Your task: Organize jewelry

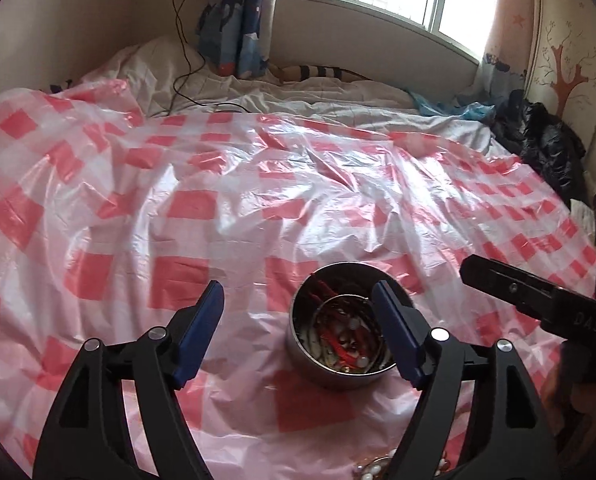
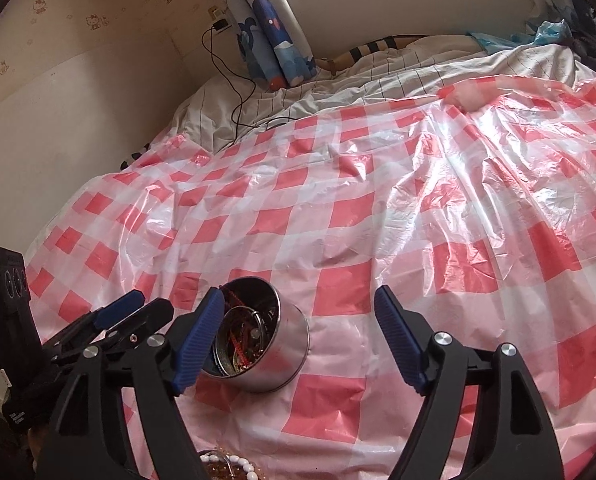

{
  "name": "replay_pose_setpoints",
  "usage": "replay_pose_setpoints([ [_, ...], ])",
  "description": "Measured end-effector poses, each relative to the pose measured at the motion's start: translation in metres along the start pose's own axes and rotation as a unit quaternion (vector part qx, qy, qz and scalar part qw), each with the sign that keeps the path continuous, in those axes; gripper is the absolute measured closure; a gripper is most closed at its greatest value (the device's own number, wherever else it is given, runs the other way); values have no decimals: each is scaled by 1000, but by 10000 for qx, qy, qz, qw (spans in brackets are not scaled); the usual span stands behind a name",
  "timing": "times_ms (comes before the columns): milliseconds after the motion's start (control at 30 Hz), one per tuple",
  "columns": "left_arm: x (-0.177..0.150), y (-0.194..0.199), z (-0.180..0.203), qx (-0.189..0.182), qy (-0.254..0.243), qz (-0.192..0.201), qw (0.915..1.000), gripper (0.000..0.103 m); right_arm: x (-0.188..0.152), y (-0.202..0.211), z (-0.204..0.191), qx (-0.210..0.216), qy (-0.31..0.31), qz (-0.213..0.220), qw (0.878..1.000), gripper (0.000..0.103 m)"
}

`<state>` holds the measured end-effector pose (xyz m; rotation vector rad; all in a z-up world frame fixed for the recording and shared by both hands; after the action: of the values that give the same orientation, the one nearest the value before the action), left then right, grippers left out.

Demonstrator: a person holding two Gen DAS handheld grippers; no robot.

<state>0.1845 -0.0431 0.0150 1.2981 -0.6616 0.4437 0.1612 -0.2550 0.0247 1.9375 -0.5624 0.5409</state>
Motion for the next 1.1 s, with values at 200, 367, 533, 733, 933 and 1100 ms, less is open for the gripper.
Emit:
replay_pose_setpoints([
  [200, -4, 16, -13, 496, -74, 121, 9987, 20, -21, 6, -9, -129, 147, -61, 9998, 19],
  [367, -8, 28, -12, 662, -181, 269, 9973, 14, -41, 11, -7, -108, 39, -139, 9998, 18],
  [533, -12, 38, -13, 837, -291, 351, 9954, 12, -53, 11, -6, -85, -41, -227, 9997, 18],
  [733, -13, 49, -14, 1016, -413, 457, 9929, 9, -64, 12, -7, -64, -72, -298, 9995, 18],
  [933, -17, 55, -14, 1200, -579, 510, 9898, 8, -75, 14, -5, -60, -134, -340, 9993, 18],
  [1100, -21, 59, -9, 1346, -803, 536, 9862, 8, -81, 17, -4, -66, -162, -368, 9992, 17],
])
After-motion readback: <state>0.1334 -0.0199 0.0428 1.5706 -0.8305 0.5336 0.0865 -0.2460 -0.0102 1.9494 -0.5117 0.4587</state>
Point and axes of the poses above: each gripper's, at about its wrist camera, not at the fingertips, and y roughly against the way its jaws point, z to its right, x to its top, the point moved 2 cm from there along -y, roughly the way its jaws point, and after that the axes turned 7 degrees about -z, right-handed, at the moved point
